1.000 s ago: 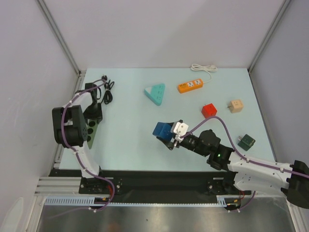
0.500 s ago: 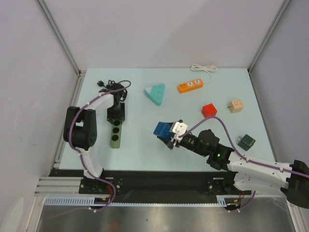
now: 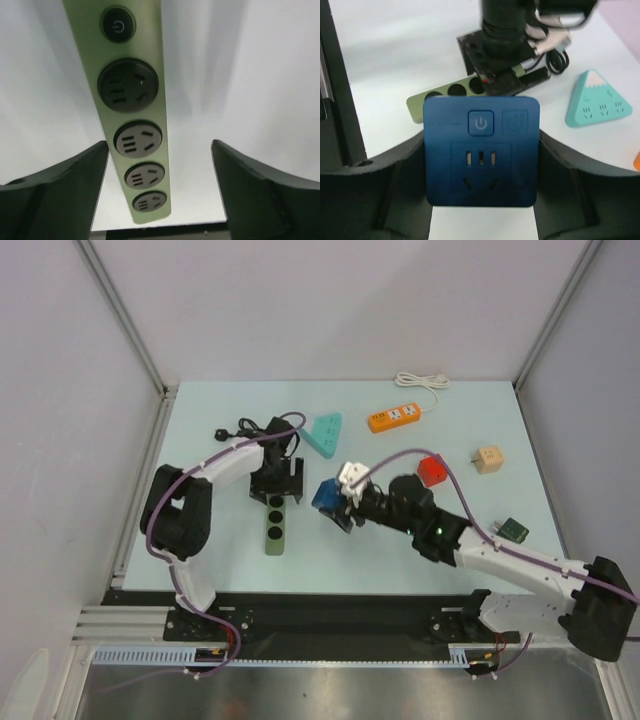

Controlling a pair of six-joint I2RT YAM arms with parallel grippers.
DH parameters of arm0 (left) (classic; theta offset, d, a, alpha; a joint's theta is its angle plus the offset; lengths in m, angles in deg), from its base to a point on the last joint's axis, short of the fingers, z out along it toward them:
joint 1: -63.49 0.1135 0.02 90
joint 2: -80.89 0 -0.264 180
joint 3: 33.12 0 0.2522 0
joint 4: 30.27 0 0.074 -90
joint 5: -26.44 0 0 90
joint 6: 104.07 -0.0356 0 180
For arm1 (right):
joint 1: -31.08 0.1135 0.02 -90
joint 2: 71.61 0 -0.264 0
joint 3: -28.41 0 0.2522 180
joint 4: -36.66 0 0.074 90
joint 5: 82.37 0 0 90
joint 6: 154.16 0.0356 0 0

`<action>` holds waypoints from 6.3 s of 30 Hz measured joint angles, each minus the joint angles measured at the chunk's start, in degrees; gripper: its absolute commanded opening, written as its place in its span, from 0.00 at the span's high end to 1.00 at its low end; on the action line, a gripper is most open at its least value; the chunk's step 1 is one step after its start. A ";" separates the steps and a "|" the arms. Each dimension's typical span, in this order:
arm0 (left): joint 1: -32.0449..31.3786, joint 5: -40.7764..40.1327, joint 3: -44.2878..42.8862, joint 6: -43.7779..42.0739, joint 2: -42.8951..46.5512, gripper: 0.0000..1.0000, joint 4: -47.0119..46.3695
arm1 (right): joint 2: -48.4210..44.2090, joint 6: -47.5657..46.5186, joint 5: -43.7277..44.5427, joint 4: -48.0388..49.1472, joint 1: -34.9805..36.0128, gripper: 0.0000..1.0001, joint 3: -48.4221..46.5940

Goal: Insert the plug

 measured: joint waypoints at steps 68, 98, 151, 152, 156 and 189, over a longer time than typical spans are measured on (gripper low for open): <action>41.31 24.63 36.52 10.10 38.32 0.00 -25.38 | 71.41 -27.87 -28.22 -43.78 -8.02 1.00 -73.79; 41.31 24.06 36.57 10.10 39.36 0.00 -25.38 | 68.13 -24.13 -25.11 -41.55 -6.75 1.00 -68.70; 41.31 24.06 36.98 10.10 39.69 0.00 -25.42 | 65.72 -20.13 -29.38 -37.66 -8.04 1.00 -65.07; 41.31 24.06 36.98 10.10 39.69 0.00 -25.42 | 65.72 -20.11 -29.35 -37.55 -8.04 1.00 -64.96; 41.31 24.06 36.98 10.10 39.69 0.00 -25.42 | 65.72 -20.11 -29.40 -37.53 -8.02 1.00 -64.78; 41.31 24.06 36.98 10.10 39.69 0.00 -25.42 | 66.77 -20.37 -28.63 -35.26 -7.56 1.00 -63.80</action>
